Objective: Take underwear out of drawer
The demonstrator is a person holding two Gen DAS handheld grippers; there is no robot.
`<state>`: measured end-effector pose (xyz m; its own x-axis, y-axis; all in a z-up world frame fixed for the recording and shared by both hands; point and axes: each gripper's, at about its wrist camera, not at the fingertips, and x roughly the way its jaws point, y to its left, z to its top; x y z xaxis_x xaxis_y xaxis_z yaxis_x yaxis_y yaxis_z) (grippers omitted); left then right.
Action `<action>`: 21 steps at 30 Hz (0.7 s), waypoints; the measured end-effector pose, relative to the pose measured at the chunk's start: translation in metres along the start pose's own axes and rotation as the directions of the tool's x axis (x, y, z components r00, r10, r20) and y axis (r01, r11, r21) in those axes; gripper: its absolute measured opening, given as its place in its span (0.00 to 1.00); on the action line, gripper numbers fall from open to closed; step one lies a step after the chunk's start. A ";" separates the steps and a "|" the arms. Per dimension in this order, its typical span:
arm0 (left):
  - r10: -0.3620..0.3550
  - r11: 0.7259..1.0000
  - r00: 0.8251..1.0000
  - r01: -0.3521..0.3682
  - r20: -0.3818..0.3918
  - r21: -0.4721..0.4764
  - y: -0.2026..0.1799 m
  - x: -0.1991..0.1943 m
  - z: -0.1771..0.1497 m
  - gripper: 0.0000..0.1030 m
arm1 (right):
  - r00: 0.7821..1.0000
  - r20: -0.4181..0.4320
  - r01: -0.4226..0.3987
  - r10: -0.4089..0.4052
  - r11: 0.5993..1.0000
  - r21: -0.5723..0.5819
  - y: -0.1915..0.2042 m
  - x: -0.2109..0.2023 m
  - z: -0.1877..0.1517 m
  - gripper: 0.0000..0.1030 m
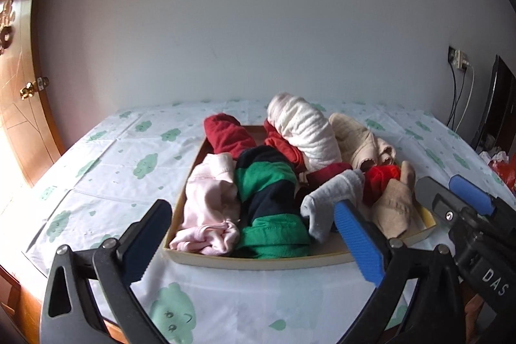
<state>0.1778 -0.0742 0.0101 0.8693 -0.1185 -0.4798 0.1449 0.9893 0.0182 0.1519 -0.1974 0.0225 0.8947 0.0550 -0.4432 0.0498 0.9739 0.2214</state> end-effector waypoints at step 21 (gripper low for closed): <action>-0.027 1.000 0.996 0.027 0.080 -0.004 0.009 -0.062 -0.005 0.99 | 0.992 0.123 -0.007 0.012 0.999 -0.046 0.028 -0.068 -0.006 0.68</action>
<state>0.1227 -0.0576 0.0355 0.9003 -0.1516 -0.4080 0.1668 0.9860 0.0017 0.0899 -0.1726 0.0535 0.9431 0.0396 -0.3302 0.0231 0.9827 0.1840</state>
